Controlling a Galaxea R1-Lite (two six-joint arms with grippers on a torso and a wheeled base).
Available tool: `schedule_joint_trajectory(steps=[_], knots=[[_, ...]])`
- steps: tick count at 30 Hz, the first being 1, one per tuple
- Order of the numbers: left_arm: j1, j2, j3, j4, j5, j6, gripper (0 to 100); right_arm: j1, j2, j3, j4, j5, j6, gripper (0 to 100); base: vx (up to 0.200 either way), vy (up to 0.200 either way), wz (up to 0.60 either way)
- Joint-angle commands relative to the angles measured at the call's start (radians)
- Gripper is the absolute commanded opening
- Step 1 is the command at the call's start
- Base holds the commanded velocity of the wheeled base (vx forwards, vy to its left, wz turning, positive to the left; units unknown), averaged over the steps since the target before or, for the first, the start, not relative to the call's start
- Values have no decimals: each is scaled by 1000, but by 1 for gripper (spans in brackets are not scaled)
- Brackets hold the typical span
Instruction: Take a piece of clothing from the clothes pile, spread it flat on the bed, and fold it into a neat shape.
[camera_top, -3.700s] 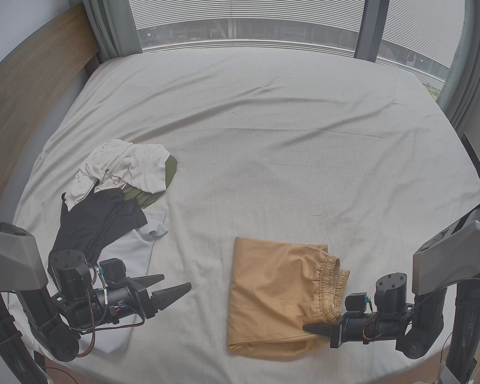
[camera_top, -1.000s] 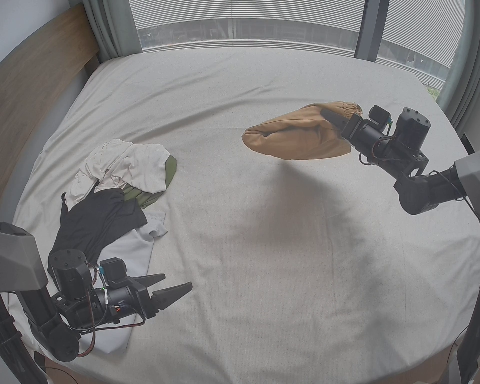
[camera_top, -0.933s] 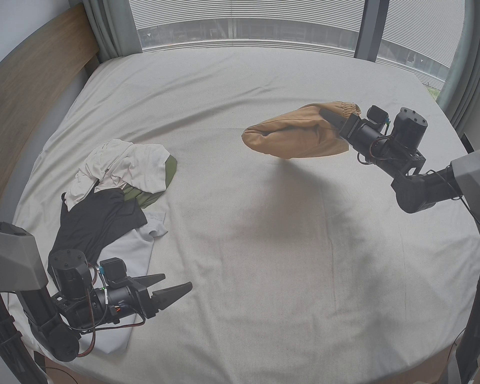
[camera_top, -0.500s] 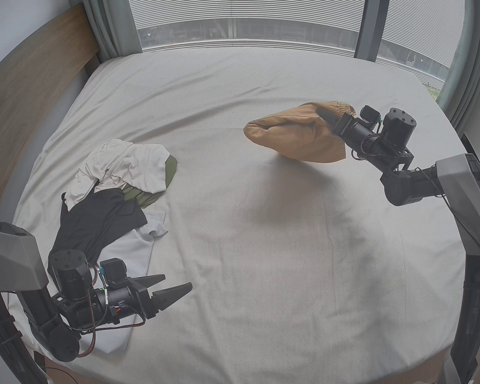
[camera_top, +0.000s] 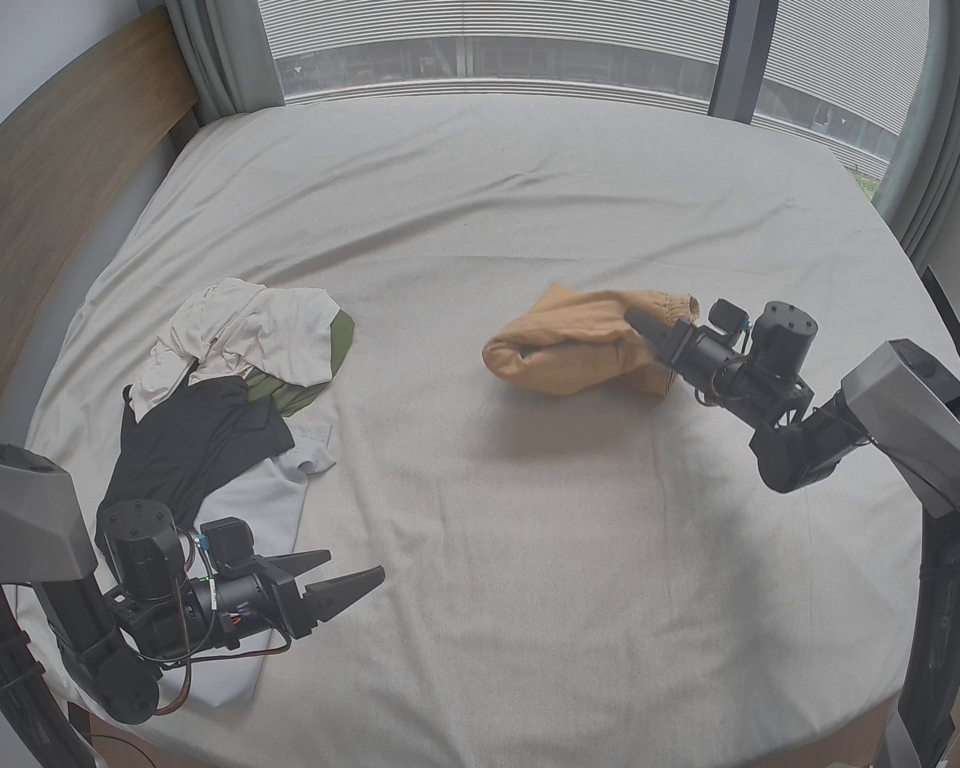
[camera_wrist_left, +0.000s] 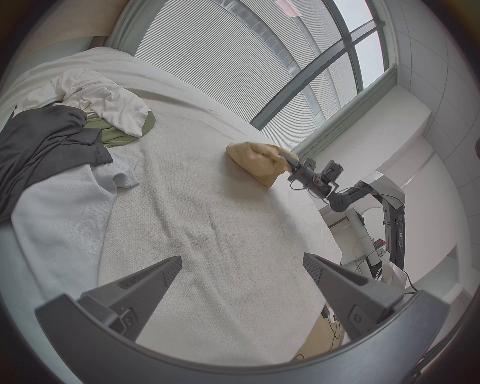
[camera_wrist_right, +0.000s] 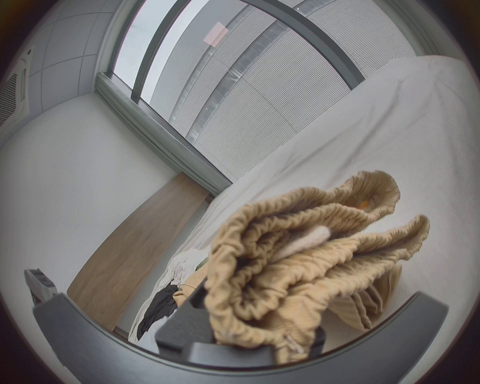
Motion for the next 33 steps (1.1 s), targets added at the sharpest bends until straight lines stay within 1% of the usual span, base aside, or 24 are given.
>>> schedule_joint_trajectory(steps=[1, 5, 11, 17, 27, 28, 33], knots=[[0, 1, 0, -2, 0, 0, 100, 7, 54, 157, -104, 0, -1, 0, 0, 0, 0], [0, 1, -1, -2, 0, 0, 100, 10, 91, 206, -153, 0, -1, 0, 0, 0, 0], [2, 3, 0, -2, 0, 0, 100, 44, 160, 263, -227, -1, -6, 0, 0, 0, 0], [3, 3, 0, -2, 0, 0, 100, 42, 191, 264, -245, -3, -4, 0, 0, 0, 0], [2, 1, 0, -2, 0, 0, 100, 27, 180, 275, -247, -1, -6, 0, 0, 0, 0], [2, 1, 0, -2, 0, 0, 100, 27, 177, 280, -247, -1, -6, 100, 0, 0, 0], [0, 1, 0, -2, 0, 0, 100, 11, 138, 312, -270, -6, -6, 100, 0, 0, 0]])
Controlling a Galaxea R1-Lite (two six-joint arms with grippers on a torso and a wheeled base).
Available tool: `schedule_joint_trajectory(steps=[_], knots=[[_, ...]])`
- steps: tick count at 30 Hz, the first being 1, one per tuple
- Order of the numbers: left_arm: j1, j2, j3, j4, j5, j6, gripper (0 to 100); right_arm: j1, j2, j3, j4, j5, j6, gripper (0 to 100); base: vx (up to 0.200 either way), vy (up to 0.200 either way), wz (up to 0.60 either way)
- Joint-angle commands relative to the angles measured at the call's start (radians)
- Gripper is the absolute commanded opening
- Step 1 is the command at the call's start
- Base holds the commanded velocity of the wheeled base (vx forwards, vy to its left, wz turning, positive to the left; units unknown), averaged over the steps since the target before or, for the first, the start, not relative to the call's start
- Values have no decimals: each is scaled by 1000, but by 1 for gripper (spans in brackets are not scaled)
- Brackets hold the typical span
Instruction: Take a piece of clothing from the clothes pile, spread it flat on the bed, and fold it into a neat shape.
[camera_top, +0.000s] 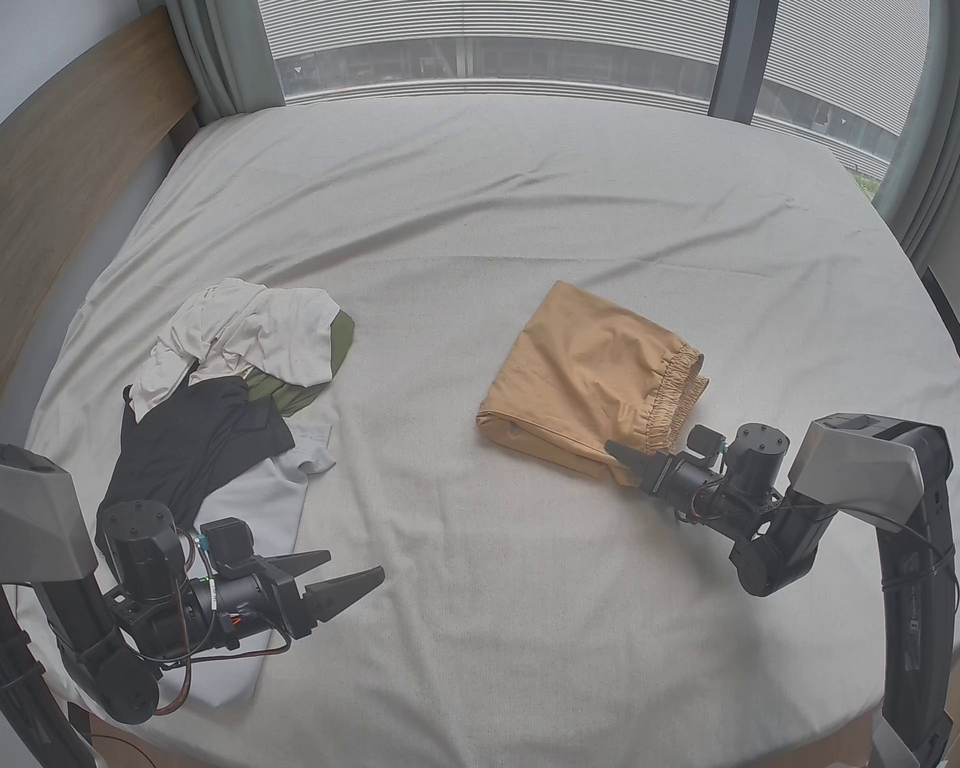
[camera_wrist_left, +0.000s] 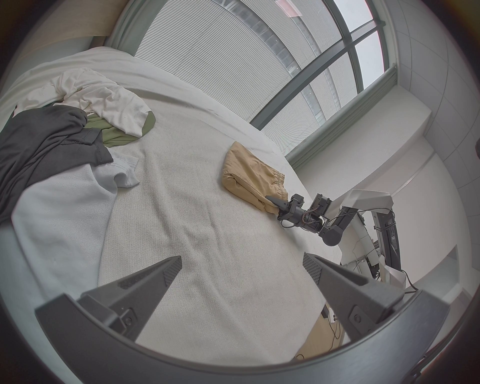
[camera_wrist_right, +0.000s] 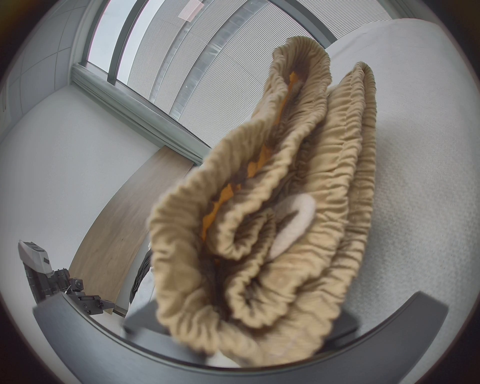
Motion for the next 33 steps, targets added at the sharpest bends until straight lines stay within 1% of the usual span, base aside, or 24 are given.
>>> schedule_joint_trajectory(steps=[1, 3, 6, 7, 8, 9, 10, 11, 12, 14, 15, 17, 19, 20, 21, 23, 24, 25, 26, 30, 31, 32, 33], knots=[[-1, 0, -2, -2, 0, 0, 100, -18, -56, 55, -15, -7, -2, 100, 0, 0, 0], [-1, -3, -2, -2, 0, 0, 100, -28, -92, 101, -23, -7, -11, 100, 0, 0, 0], [-12, -29, -2, -2, 0, 0, 100, -68, -204, 259, -52, -7, -56, 100, 0, 0, 0], [-16, -38, 0, -4, 0, -2, 100, -74, -219, 286, -54, -7, -63, 100, 0, 0, 0], [-29, -72, 3, -2, -3, -16, 100, -100, -288, 378, -52, -7, -88, 100, 0, 0, 0], [-33, -85, 6, -2, -6, -25, 100, -111, -310, 413, -52, -5, -96, 100, 0, 0, 0], [-33, -85, 6, -2, -6, -25, 100, -111, -310, 413, -52, -5, -96, 100, 0, 0, 0], [-70, -158, 23, -2, -21, -63, 100, -151, -395, 539, -54, 4, -122, 100, 0, 0, 0], [-75, -170, 26, -2, -21, -71, 100, -156, -408, 554, -54, 5, -125, 100, 0, 0, 0], [-110, -271, 47, -1, -23, -109, 100, -192, -527, 671, -54, 16, -151, 100, 0, 0, 0], [-124, -308, 55, -1, -23, -116, 100, -205, -575, 706, -54, 32, -151, 100, 0, 0, 0], [-139, -389, 69, -1, -20, -117, 100, -226, -695, 779, -51, 84, -151, 100, 0, 0, 0], [-145, -475, 101, -1, -20, -117, 100, -228, -819, 850, -51, 131, -156, 100, 0, 0, 0], [-145, -475, 101, -1, -20, -117, 100, -228, -819, 850, -51, 131, -156, 100, 0, 0, 0], [-150, -546, 123, 11, -14, -119, 100, -220, -912, 899, -51, 148, -156, 100, 0, 0, 0], [-156, -667, 123, 73, 3, -146, 100, -208, -1038, 922, -28, 153, -152, 100, 0, 0, 0], [-156, -698, 123, 90, 8, -155, 100, -202, -1063, 922, -12, 153, -152, 100, 0, 0, 0], [-159, -791, 123, 142, 20, -175, 100, -189, -1144, 922, 44, 151, -152, 100, 0, 0, 0], [-162, -843, 123, 175, 23, -178, 100, -185, -1192, 922, 81, 151, -152, 100, 0, 0, 0], [-168, -1104, 123, 430, 25, -175, 100, -168, -1445, 922, 330, 151, -159, 100, 0, 0, 0], [-168, -1122, 123, 450, 25, -175, 100, -166, -1465, 922, 345, 151, -159, 100, 0, 0, 0], [-165, -1233, 123, 570, 26, -177, 100, -156, -1586, 918, 439, 153, -159, 100, 0, 0, 0], [-164, -1261, 123, 600, 26, -175, 100, -153, -1613, 916, 465, 151, -159, 100, 0, 0, 0]])
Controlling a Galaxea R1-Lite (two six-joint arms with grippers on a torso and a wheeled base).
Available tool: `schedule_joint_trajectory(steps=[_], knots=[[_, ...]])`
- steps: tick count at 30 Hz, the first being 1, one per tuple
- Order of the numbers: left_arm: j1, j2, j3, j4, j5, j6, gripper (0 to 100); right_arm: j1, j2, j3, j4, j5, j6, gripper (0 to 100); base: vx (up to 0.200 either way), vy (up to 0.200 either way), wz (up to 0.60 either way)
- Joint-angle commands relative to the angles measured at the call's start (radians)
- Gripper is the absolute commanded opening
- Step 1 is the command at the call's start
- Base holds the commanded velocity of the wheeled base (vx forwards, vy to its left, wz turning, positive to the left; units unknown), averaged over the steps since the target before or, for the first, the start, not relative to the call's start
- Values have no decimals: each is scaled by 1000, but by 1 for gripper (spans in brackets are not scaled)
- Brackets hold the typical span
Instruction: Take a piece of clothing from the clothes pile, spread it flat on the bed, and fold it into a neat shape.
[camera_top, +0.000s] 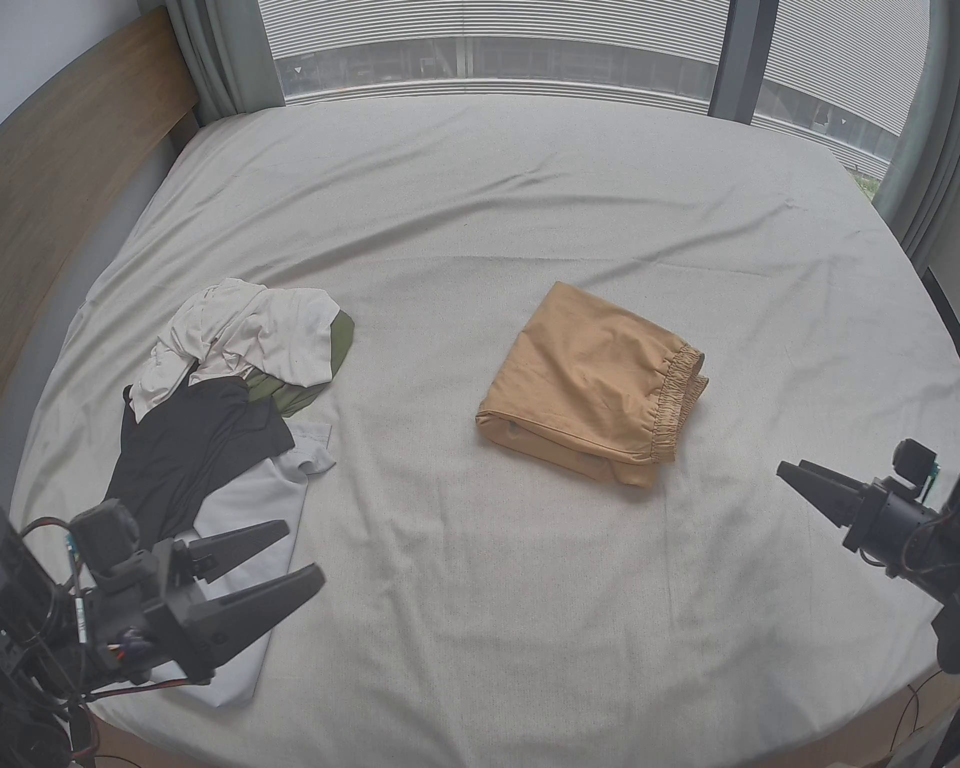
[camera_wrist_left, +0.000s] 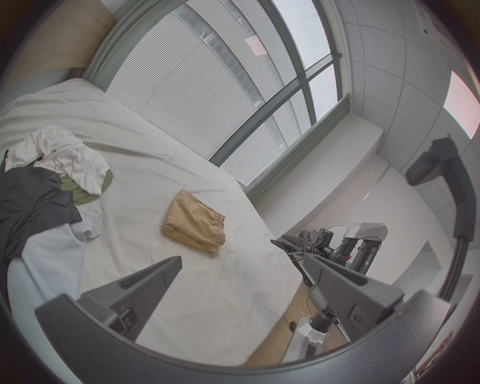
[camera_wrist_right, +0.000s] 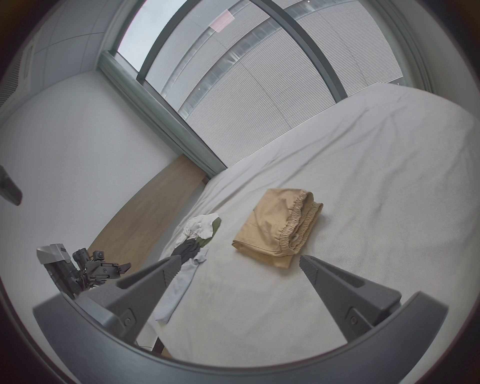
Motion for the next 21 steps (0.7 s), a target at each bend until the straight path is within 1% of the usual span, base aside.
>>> schedule_joint_trajectory(steps=[1, 5, 6, 7, 8, 9, 11, 12, 13, 15, 17, 18, 19, 21], knots=[[-20, -680, 25, 484, 17, -32, 100, 30, -671, 60, 422, 27, -17, 100, 0, 0, 0], [-11, -897, -4, 744, 17, -32, 100, 28, -895, 37, 640, 27, -26, 100, 0, 0, 0], [-2, -979, -24, 853, 17, -32, 100, 27, -981, 28, 734, 27, -31, 100, 0, 0, 0], [15, -1036, -40, 933, 14, -30, 100, 27, -1047, 19, 806, 25, -32, 100, 0, 0, 0], [30, -1069, -49, 985, 8, -30, 100, 27, -1096, 11, 858, 25, -35, 100, 0, 0, 0], [55, -1118, -61, 1059, 1, -29, 100, 25, -1169, -3, 942, 25, -37, 100, 0, 0, 0], [86, -1192, -73, 1149, -19, -24, 100, 21, -1271, -24, 1062, 25, -40, 100, 0, 0, 0], [86, -1192, -73, 1149, -19, -24, 100, 21, -1286, -27, 1085, 25, -42, 100, 0, 0, 0], [107, -1235, -79, 1189, -35, -23, 100, 21, -1353, -39, 1169, 24, -60, 100, 0, 0, 0], [139, -1259, -79, 1208, -38, -21, 100, 21, -1343, -27, 1177, 15, -143, 100, 0, 0, 0], [139, -1261, -76, 1209, -22, -14, 100, 21, -1340, -3, 1172, 15, -174, 100, 0, 0, 0], [139, -1261, -76, 1209, -22, -14, 100, 21, -1340, -3, 1172, 15, -174, 100, 0, 0, 0], [139, -1261, -70, 1211, -2, 8, 100, 21, -1340, 28, 1172, 8, -190, 100, 0, 0, 0], [139, -1261, -63, 1211, 13, 31, 100, 19, -1338, 53, 1172, -13, -230, 100, 0, 0, 0]])
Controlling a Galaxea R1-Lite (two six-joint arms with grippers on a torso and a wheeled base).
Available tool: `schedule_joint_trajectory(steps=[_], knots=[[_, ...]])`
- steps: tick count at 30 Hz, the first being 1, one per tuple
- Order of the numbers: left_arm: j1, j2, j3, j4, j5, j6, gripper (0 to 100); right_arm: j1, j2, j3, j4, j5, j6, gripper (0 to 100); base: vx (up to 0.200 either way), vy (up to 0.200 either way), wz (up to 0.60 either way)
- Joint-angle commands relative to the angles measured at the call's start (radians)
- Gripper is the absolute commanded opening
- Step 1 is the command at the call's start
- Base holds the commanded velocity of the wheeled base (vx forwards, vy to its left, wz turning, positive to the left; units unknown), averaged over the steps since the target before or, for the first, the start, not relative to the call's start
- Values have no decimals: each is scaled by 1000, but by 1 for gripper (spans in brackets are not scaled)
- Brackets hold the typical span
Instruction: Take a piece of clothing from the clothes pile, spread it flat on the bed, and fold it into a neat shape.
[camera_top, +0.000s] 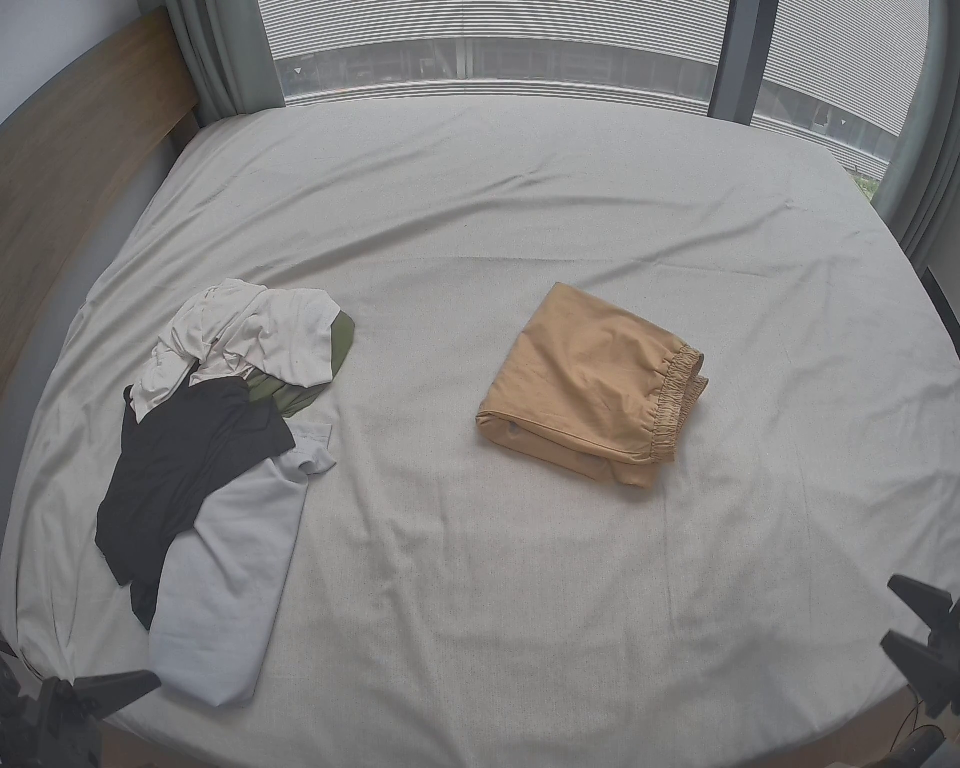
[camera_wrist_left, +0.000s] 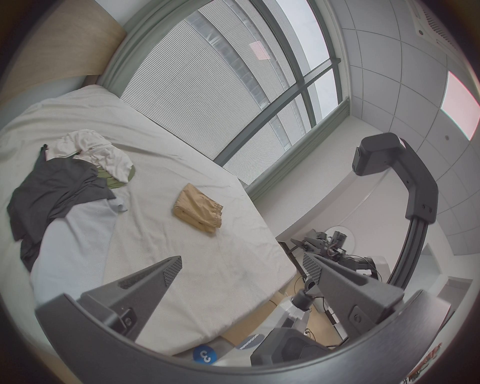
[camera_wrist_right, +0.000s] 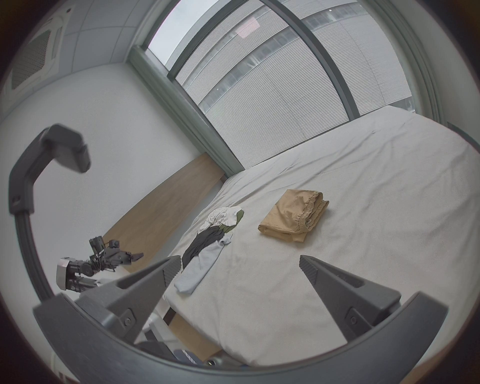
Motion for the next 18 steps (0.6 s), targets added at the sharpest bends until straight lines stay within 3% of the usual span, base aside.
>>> schedule_joint_trajectory(steps=[1, 3, 8, 9, 11, 12, 18], knots=[[69, -296, -12, 159, 39, 56, 100, 1, -309, 64, 161, -58, -175, 100, 0, 0, 0], [69, -296, -1, 162, 74, 79, 100, 1, -309, 65, 199, -135, -228, 100, 0, 0, 0], [72, -296, 51, 207, 162, 171, 100, 2, -309, 65, 262, -358, -268, 100, 0, 0, 0], [75, -293, 45, 231, 186, 173, 100, 1, -309, 65, 285, -436, -277, 100, 0, 0, 0], [75, -292, 40, 240, 194, 171, 100, 1, -309, 65, 288, -468, -278, 100, 0, 0, 0], [79, -279, 25, 268, 225, 171, 100, 1, -309, 65, 300, -583, -303, 100, 0, 0, 0], [214, -209, 28, 271, 225, 211, 100, 1, -308, 65, 337, -597, -314, 100, 0, 0, 0]])
